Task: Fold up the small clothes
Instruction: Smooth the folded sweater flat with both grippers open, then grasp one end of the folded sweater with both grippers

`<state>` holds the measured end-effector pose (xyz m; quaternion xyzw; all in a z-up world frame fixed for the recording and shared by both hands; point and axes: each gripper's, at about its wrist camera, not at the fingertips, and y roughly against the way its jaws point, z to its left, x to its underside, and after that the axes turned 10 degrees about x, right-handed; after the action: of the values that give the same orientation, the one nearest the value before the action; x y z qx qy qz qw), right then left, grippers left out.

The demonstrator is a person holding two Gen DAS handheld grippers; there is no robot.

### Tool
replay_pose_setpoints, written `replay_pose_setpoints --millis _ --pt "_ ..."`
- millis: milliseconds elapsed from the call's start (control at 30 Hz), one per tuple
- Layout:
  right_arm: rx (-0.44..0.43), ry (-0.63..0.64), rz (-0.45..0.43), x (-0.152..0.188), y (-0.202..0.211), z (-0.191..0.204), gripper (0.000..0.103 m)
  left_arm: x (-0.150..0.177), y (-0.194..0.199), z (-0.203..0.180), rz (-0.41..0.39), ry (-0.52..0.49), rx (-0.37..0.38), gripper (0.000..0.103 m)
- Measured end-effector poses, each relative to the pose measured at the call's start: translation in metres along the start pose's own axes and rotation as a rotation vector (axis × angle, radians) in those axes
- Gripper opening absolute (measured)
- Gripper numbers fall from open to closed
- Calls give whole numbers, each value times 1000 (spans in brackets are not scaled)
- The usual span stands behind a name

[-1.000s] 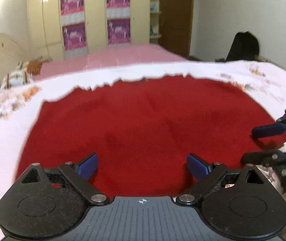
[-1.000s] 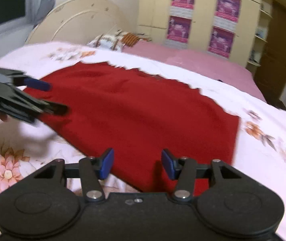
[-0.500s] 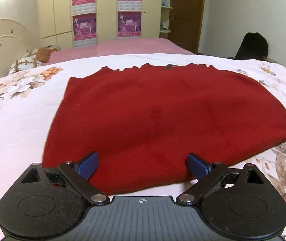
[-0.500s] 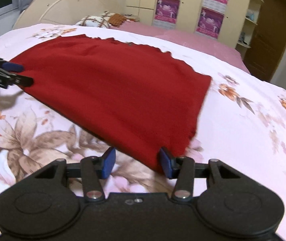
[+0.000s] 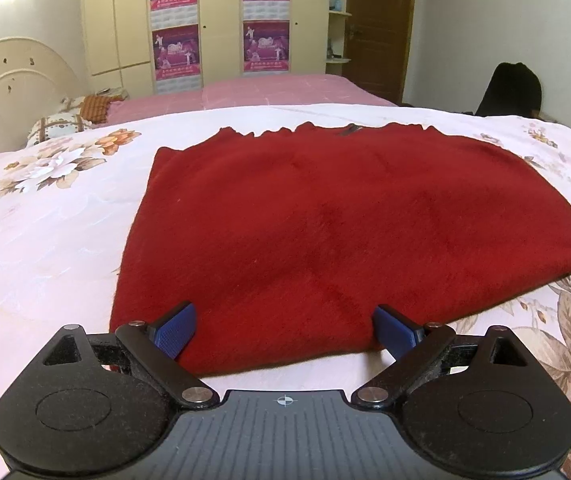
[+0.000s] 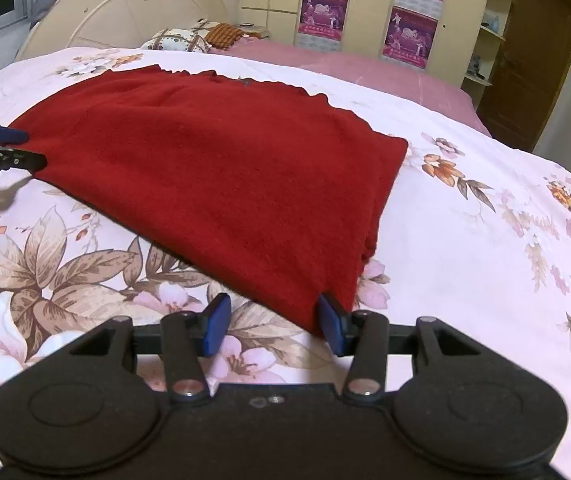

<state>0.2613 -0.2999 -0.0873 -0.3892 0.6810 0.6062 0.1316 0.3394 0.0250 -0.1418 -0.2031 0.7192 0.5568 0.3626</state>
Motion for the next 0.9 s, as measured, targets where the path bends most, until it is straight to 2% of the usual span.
replay_pose_setpoints --millis 267,367,433,467,567,633,733,867,900 --pt "-15 -36 -3 -6 5 -3 45 -7 8 -4 14 1 -28 94" --pt "-30 -111 -67 -15 18 -7 45 -20 19 -8 -41 32 -34 94" --pt "-28 -155 -103 -27 15 -6 39 -30 23 -7 -80 93 -16 94" --pt "-27 -175 -117 -34 14 -5 38 -32 26 -5 -93 132 -6 94" --pt "-31 -196 -174 -53 16 4 38 -16 46 12 -137 358 32 94" --pt "-37 -176 -208 -59 21 11 36 11 60 29 -159 552 76 94" --pt "-48 -165 -208 -62 20 19 29 48 66 45 -163 782 136 94" --pt "-67 -199 -175 -62 9 25 27 66 61 57 -243 943 203 93" --pt "-70 -203 -167 -63 8 28 21 67 56 58 -258 972 213 85"
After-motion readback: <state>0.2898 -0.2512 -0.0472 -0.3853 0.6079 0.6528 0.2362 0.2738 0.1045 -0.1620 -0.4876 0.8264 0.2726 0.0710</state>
